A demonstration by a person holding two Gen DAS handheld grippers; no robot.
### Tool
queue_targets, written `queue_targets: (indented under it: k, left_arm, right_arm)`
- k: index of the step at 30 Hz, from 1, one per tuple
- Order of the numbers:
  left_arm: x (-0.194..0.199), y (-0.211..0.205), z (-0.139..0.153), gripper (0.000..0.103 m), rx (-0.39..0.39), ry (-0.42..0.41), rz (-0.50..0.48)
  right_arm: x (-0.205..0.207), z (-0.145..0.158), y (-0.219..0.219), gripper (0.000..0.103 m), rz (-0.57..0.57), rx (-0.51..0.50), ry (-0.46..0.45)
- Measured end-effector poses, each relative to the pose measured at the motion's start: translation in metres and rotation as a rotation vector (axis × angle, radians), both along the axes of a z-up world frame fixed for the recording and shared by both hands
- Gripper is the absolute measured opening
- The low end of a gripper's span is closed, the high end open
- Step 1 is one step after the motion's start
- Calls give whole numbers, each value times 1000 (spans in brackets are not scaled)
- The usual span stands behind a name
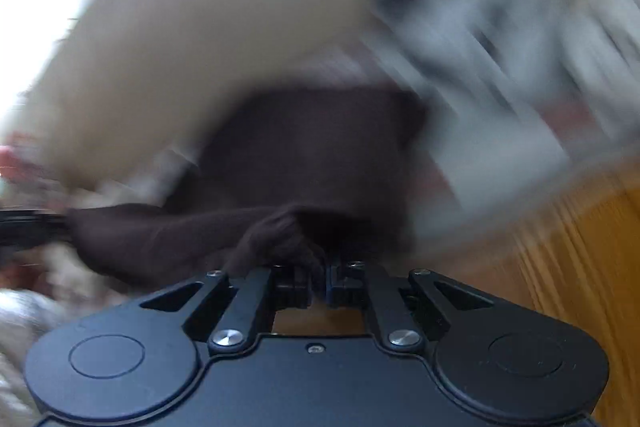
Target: Fold clothes
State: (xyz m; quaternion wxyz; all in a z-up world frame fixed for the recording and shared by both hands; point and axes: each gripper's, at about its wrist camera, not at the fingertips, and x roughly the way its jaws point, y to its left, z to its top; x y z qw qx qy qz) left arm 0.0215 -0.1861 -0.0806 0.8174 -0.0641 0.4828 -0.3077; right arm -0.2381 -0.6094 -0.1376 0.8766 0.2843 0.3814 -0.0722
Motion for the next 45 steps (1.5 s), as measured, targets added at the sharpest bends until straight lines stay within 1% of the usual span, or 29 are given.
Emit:
queue_targets:
  k: [2,3,5,6,7,9,11,13,14,16,17,19,21,22,24,27,29,30,31,32,33,34,36,38,39,41,42,43,45]
  left_arm:
    - [-1,-14,-24,7,94,40,-36]
    - [-2,-23,-35,7,144,54,-60]
    - [0,-39,-51,7,257,74,-87]
    - [2,-44,-56,7,299,76,-93]
    - [4,-47,-60,7,328,79,-96]
    - [11,-45,-62,8,310,88,-83]
    - [14,-37,-62,8,267,99,-61]
    - [12,-32,-61,8,231,94,-54]
    - [10,-31,-60,8,224,81,-59]
    - [5,-36,-54,7,223,53,-81]
    - [4,-38,-48,7,212,39,-98]
    - [3,-45,-35,7,187,6,-139]
    - [4,-57,-22,7,172,-37,-185]
    - [5,-64,-17,7,169,-57,-207]
    - [9,-78,-12,7,168,-71,-233]
    - [16,-93,-11,7,168,-77,-265]
    - [18,-95,-11,7,185,-86,-287]
    - [20,-94,-12,7,194,-85,-288]
    - [21,-93,-13,7,203,-84,-289]
    - [23,-91,-14,7,210,-80,-290]
    - [25,-88,-15,7,209,-72,-289]
    - [26,-85,-16,7,211,-70,-288]
    - [28,-79,-19,9,211,-64,-283]
    - [29,-76,-22,14,198,-59,-285]
    - [28,-76,-22,23,214,-75,-294]
    - [25,-79,-25,32,264,-106,-303]
    - [23,-81,-27,32,290,-119,-306]
    - [22,-82,-28,32,294,-124,-312]
    - [21,-80,-30,36,274,-126,-321]
  right_arm:
    - [1,-12,15,9,24,-69,102]
    - [2,-14,21,13,42,-99,138]
    - [4,-7,29,13,100,-141,158]
    - [4,-2,30,17,117,-148,159]
    - [1,6,25,29,114,-132,144]
    - [-6,16,8,43,86,-51,98]
    - [-12,22,-7,44,50,54,38]
    - [-17,25,-11,49,25,115,1]
    - [-17,25,-8,49,11,123,0]
    - [-8,22,0,51,-23,106,2]
    - [-2,24,7,51,-7,89,-24]
    - [14,31,26,51,88,44,-97]
    - [36,39,56,51,216,-65,-139]
    - [49,38,71,51,272,-109,-146]
    - [79,31,100,50,373,-142,-147]
    - [123,23,145,51,493,-222,-140]
    - [149,19,174,51,551,-318,-92]
    - [159,18,187,51,560,-362,-70]
    - [166,17,197,51,567,-400,-72]
    - [171,18,204,50,577,-423,-84]
    - [173,19,207,49,591,-418,-113]
    - [175,21,209,39,598,-407,-136]
    - [179,23,205,14,578,-367,-148]
    - [182,23,197,13,516,-351,-129]
    - [182,24,192,13,490,-348,-128]
    - [181,24,179,13,446,-334,-118]
    - [181,24,172,13,429,-314,-109]
    - [181,22,165,13,410,-286,-102]
    - [180,19,152,13,370,-235,-91]
